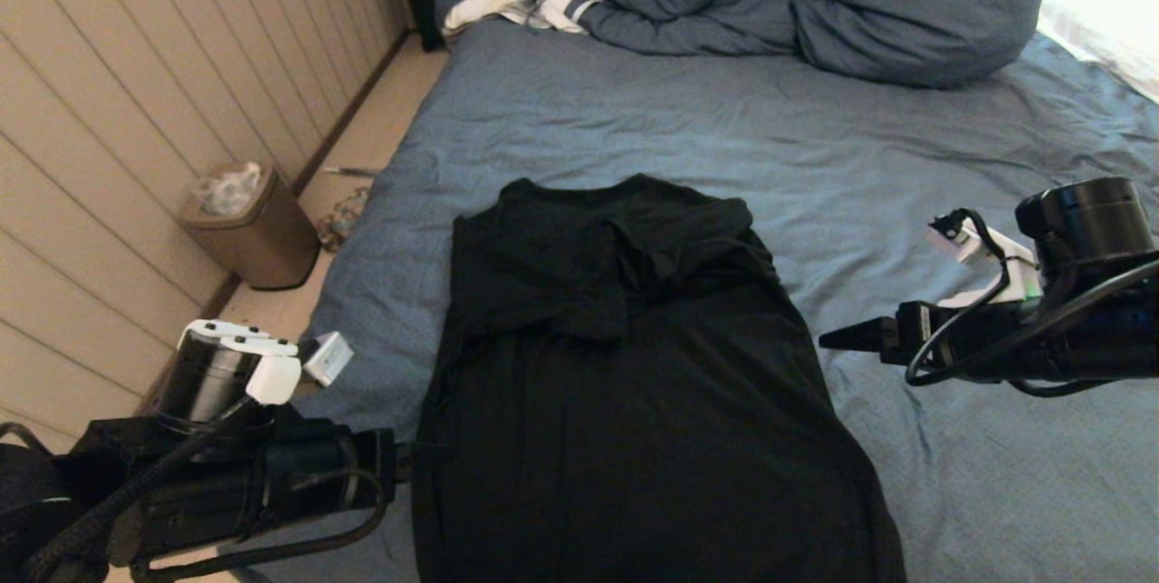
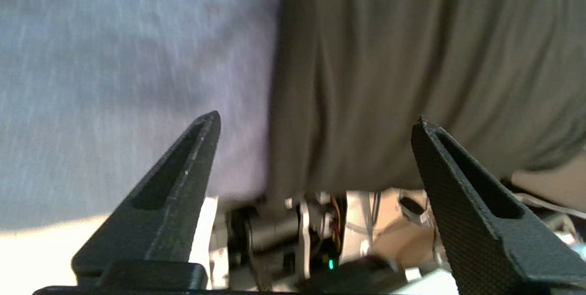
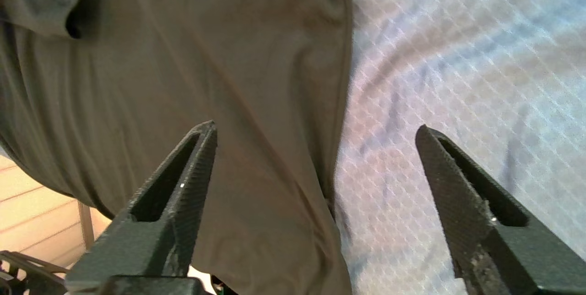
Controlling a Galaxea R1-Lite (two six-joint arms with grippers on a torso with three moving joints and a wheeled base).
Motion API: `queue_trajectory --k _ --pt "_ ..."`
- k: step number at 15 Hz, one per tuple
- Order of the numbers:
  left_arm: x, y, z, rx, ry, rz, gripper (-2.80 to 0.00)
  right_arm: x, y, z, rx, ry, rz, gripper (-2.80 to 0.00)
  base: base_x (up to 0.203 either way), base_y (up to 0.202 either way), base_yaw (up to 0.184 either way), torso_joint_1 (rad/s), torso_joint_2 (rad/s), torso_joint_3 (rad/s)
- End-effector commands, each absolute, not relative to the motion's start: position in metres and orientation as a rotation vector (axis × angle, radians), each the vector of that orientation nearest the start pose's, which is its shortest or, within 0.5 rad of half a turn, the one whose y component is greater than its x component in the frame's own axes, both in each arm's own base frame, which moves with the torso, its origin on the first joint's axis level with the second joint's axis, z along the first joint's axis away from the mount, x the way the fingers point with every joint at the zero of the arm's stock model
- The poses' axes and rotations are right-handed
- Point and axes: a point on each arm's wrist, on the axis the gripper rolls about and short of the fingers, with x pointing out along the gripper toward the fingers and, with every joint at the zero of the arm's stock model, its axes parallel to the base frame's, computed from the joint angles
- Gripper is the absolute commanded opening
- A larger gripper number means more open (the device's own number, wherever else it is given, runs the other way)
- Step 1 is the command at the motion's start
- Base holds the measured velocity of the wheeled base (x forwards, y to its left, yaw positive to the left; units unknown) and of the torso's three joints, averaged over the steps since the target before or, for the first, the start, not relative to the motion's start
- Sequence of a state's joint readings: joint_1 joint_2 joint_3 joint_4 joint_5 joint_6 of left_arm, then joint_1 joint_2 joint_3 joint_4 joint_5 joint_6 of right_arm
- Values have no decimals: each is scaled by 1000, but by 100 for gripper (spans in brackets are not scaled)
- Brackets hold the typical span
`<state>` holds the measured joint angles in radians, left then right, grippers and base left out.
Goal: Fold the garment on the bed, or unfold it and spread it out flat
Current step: Fold the black T-shirt
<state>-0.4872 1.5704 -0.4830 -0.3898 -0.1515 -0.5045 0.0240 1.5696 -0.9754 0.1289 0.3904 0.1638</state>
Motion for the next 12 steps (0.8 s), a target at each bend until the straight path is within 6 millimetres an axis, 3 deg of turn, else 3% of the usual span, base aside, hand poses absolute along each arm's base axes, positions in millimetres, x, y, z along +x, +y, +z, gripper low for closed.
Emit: queue_trajectory --k 1,5,8,12 --pt "208 -114 92 -339 879 -404 0 268 15 192 292 772 337 0 0 0 0 0 0 0" --pt "222 -122 77 -340 866 -413 0 272 16 189 287 774 341 0 0 0 0 0 0 0" --pt "215 -136 83 -320 848 -467 0 275 16 185 282 785 342 0 0 0 0 0 0 0" --pt "224 -151 88 -318 828 -506 0 276 15 184 253 784 357 0 0 0 0 0 0 0"
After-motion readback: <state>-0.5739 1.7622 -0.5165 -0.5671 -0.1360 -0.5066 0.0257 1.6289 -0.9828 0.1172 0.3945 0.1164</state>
